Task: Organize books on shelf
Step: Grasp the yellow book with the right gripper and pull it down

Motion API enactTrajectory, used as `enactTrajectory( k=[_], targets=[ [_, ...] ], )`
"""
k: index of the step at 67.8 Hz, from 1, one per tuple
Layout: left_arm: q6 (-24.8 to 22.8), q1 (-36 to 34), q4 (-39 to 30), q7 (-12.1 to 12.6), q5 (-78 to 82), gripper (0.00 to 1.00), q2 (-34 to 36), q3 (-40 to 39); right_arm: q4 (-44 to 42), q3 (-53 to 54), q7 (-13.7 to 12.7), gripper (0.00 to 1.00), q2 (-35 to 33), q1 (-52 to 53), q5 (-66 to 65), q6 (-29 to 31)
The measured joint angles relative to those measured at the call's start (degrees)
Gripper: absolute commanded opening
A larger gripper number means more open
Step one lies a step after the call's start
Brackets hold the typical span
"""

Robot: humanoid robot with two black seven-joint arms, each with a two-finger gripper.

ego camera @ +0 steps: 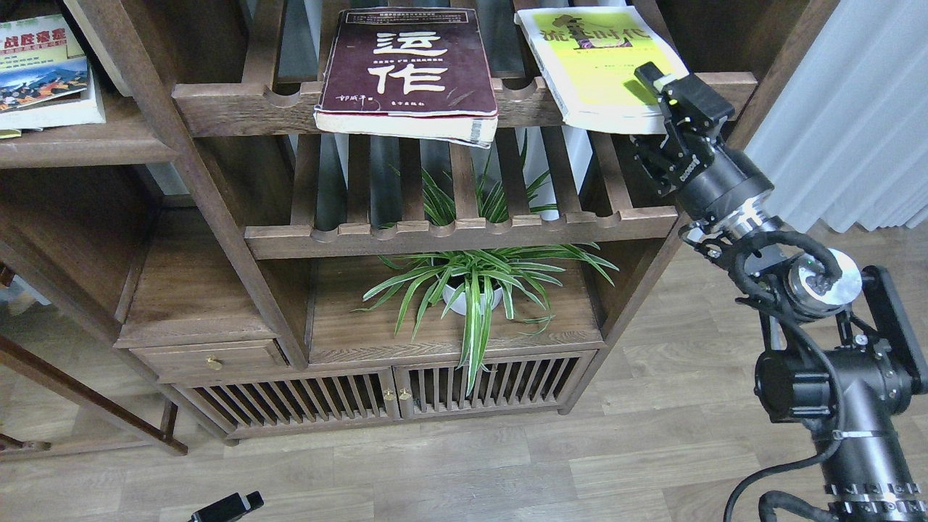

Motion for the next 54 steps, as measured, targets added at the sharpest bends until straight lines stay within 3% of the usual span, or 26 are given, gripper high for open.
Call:
enactTrajectory(
  k=[27, 38, 54],
  targets=[
    [0.0, 0.0, 0.3, 0.0, 0.0, 1.00, 0.0, -0.1, 3.2, 0.1, 0.0, 0.03, 0.1, -4.2, 5.3, 8.3],
    [0.0, 0.1, 1.0, 0.0, 0.0, 1.00, 0.0, 0.0, 6.8, 0.2, 0.0, 0.03, -0.3, -12.3, 11.3, 12.7],
    [0.0, 0.2, 1.4, 0.0, 0.1, 1.00, -1.9, 0.1, 8.3, -0.9, 0.0, 0.03, -1.4, -29.8, 15.8, 23.6]
  ],
)
